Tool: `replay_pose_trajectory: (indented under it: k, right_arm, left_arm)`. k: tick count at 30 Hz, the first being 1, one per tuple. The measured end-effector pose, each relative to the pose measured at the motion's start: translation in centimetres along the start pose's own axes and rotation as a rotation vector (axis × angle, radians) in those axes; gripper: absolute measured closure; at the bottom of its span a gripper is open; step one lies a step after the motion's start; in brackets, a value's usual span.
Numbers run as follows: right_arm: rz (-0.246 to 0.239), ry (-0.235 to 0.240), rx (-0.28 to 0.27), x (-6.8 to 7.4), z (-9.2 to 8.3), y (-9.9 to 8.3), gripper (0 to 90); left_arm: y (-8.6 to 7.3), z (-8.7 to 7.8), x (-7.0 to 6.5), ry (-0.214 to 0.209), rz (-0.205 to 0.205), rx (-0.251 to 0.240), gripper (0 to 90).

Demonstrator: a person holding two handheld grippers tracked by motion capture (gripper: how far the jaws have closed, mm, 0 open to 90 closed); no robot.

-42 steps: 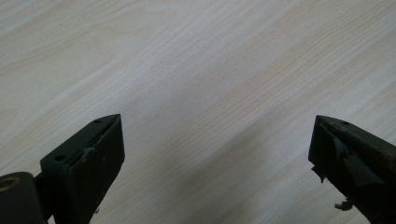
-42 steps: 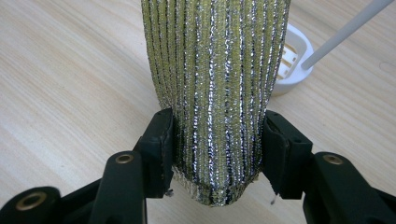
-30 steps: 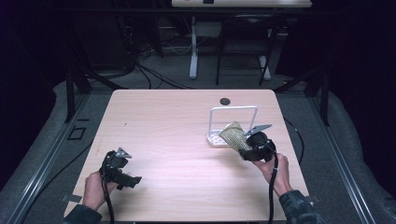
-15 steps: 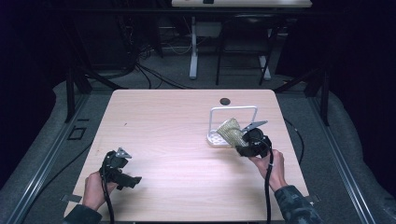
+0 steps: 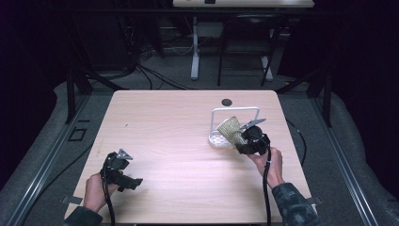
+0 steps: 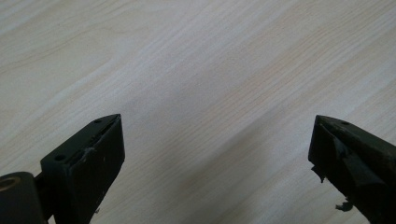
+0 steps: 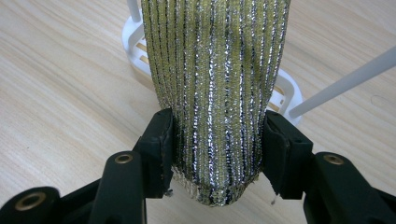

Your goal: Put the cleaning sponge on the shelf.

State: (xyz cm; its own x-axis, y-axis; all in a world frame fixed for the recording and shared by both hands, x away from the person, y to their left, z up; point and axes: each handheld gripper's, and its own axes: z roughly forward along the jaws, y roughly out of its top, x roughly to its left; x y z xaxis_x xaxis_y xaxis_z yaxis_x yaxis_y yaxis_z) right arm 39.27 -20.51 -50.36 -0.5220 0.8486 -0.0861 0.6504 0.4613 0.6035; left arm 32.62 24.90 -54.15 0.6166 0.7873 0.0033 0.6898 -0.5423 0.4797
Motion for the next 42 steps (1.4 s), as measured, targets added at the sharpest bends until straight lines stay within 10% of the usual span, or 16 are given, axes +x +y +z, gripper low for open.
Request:
replay_pose_trajectory:
  k: [42]
  right_arm:
    - [0.023,-0.053,0.092,0.2,4.5,1.6,43.8]
  left_arm:
    - [0.0,0.2,0.0,-0.006,0.004,0.002,3.9]
